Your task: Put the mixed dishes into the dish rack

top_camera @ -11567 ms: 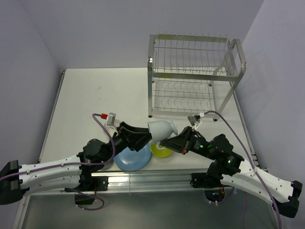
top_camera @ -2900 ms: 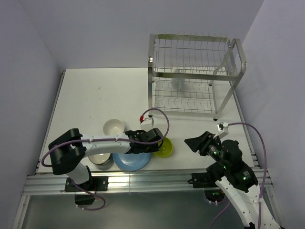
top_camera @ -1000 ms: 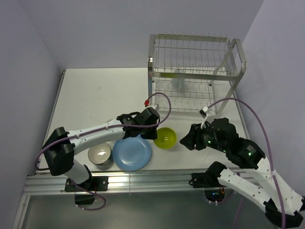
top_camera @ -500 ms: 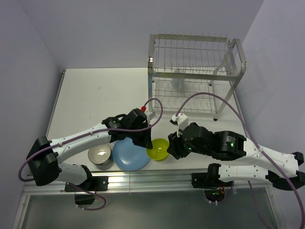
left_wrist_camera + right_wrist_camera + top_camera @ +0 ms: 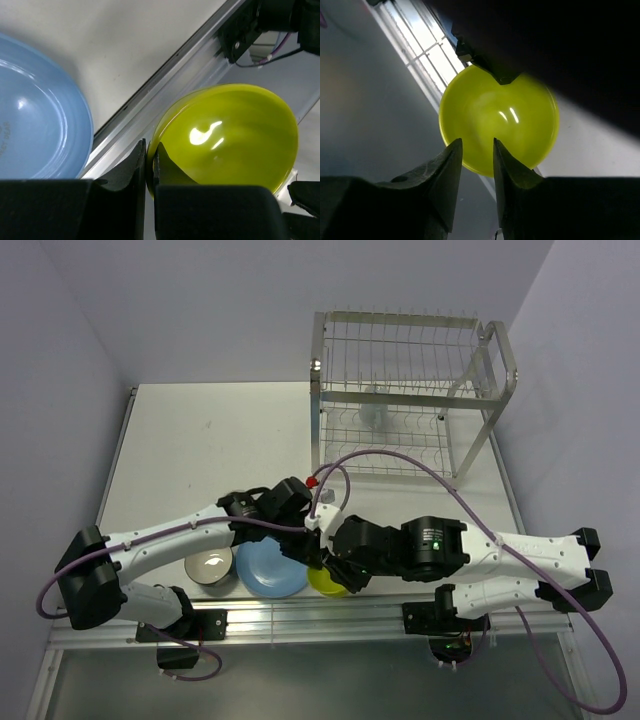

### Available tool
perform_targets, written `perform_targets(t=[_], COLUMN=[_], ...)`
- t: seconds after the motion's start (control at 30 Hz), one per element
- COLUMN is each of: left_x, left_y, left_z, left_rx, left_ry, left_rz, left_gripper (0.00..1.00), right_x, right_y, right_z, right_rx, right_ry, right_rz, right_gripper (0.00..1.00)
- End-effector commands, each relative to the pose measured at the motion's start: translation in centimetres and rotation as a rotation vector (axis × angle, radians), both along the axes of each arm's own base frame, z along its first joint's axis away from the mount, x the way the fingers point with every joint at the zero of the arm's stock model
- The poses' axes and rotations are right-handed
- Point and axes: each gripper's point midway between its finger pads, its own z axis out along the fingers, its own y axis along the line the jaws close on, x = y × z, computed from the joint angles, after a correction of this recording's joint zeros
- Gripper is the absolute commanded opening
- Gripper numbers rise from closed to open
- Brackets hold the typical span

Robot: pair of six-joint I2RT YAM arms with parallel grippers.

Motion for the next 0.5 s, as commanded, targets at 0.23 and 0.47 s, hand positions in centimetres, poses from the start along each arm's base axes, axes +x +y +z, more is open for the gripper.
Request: perform_targets(t=[0.23, 0.47], left_x=[-2.2, -2.9], left_y=[0.5, 0.2], left_z=[0.8, 0.7], left_rx=[-0.005, -0.020], left_ry=[0.001, 0.013], left_rz=[-0.112, -0.141], left_gripper=[0.00, 0.00], right_x=[-3.7, -6.0], right_y=[0.6, 1.0], right_z=[-0.9, -2.6], right_rx=[-0.035, -0.055], right_ry=[0.092, 0.172], right_rz=[0.195, 0.272], right_gripper=[0.36, 0.44])
